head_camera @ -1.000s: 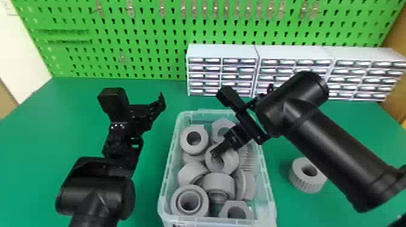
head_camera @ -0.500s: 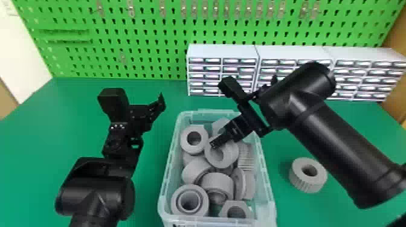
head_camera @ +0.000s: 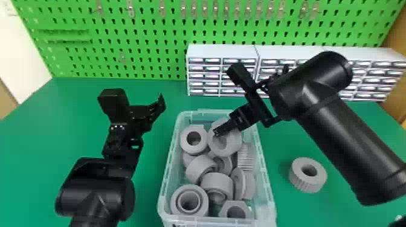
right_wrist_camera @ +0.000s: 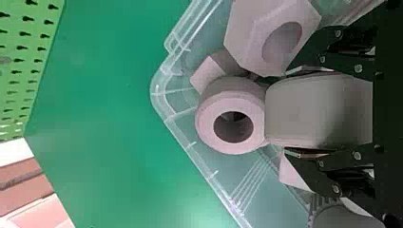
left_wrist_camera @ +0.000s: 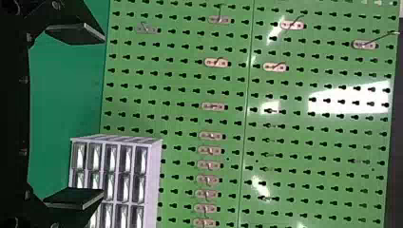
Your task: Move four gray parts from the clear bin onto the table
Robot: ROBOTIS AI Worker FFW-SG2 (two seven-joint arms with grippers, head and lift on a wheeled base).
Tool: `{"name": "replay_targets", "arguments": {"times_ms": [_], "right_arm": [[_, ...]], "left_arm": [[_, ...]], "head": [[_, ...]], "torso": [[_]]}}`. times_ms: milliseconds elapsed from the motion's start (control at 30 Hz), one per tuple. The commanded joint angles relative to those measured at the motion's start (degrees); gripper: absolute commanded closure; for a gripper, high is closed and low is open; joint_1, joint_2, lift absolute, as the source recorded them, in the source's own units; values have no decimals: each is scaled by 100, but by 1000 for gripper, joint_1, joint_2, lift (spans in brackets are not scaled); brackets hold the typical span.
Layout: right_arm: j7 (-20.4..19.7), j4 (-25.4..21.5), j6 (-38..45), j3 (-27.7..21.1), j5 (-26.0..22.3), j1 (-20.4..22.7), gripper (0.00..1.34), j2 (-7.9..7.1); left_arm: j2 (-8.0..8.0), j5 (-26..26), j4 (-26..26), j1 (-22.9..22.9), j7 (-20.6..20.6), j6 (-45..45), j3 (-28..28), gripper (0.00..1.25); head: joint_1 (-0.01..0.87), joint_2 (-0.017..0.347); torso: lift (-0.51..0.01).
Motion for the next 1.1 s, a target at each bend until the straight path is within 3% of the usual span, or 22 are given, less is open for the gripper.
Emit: {"name": "replay_targets", "arguments": {"times_ms": [0,1067], "right_arm": [[0,-98,76,-213,103,20,857,-7],[0,-687,428,-1848,938,337,860,-77]], "left_arm": [[0,-12,0,11,0,4,-10,142],[0,-48,0,99,0,4,16,142]], "head": [[693,72],[693,72]], "torso": [[-52],[-52]]}}
